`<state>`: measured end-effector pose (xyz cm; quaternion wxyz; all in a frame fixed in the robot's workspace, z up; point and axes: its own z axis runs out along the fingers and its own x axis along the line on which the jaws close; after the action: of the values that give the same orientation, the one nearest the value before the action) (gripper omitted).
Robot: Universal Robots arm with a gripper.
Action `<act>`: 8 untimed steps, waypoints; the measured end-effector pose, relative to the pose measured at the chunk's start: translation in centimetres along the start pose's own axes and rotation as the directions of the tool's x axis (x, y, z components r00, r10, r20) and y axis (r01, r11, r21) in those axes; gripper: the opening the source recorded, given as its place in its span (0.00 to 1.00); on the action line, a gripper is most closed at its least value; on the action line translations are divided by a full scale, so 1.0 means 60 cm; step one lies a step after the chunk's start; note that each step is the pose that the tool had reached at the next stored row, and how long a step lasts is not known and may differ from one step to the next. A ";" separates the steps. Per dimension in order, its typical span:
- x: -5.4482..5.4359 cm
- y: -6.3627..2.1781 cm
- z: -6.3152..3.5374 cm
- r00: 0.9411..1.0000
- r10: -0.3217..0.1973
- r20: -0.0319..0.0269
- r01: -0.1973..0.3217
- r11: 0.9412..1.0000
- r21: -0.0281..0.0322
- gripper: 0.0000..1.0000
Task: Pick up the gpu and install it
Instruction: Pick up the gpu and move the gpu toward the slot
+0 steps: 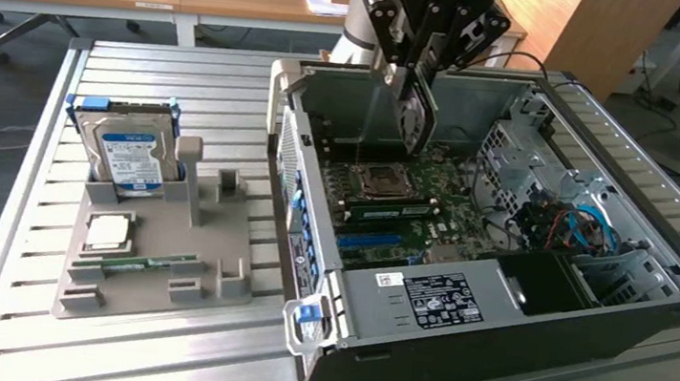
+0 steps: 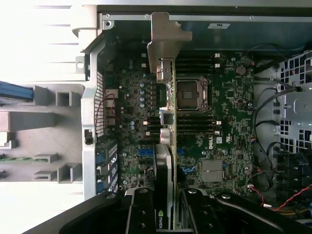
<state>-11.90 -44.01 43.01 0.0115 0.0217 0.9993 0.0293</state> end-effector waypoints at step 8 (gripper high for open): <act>-0.008 0.000 0.000 1.000 0.000 0.000 0.000 1.000 0.000 0.27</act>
<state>-11.40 -44.01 43.00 0.0115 0.0217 0.9993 0.0293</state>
